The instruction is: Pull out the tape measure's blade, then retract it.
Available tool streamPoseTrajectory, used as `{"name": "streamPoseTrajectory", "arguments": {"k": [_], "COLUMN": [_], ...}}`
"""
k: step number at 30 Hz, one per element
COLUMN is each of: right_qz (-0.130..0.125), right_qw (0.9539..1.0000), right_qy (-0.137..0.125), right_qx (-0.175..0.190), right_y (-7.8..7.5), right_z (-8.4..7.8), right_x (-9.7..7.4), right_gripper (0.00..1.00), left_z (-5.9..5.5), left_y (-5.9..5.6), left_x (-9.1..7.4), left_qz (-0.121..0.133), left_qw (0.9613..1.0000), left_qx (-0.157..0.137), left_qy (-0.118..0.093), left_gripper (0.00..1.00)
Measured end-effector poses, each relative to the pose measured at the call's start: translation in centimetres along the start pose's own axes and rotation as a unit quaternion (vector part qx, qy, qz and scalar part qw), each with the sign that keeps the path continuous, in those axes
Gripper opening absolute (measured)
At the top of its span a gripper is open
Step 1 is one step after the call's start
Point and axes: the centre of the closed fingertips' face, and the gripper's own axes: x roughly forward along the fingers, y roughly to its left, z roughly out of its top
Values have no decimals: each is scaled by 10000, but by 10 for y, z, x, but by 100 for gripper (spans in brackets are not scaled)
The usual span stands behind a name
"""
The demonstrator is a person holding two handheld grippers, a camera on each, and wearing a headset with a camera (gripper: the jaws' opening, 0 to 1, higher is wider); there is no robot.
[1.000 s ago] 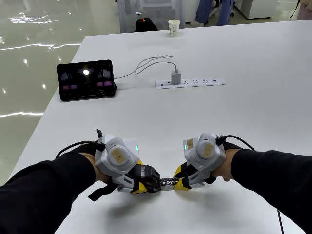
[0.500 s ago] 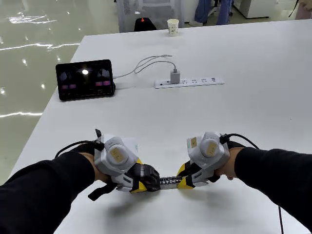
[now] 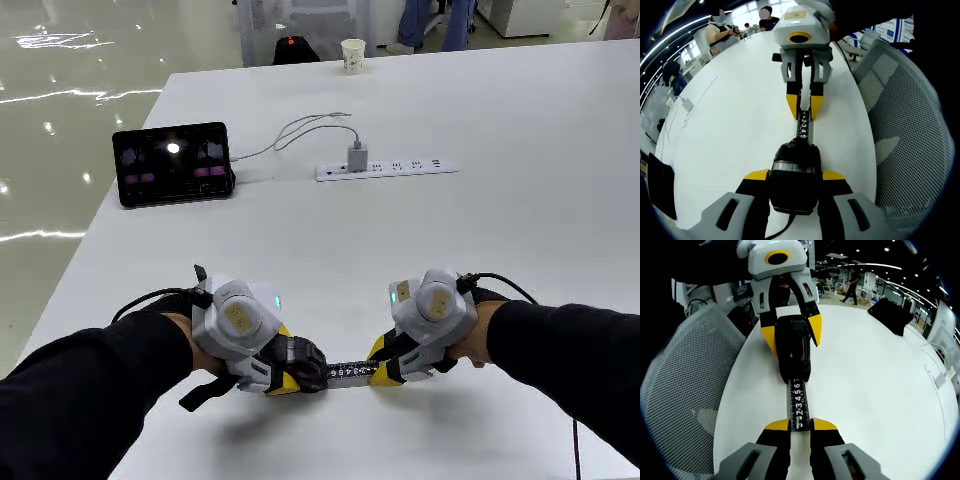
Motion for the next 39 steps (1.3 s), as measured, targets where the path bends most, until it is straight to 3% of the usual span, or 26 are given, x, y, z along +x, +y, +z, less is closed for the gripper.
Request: {"name": "streamPoseTrajectory", "arguments": {"k": [39], "right_qz": [-74], "right_qw": [9999], "right_qy": [59], "right_qx": [55], "right_y": [-2], "right_z": [-19], "right_x": [-15], "right_gripper": [10], "left_z": [1], "left_y": [-1], "left_x": [0], "left_qz": [29], "left_qw": [10000], "left_qx": [-28], "left_qy": [-7], "left_gripper": [31]}}
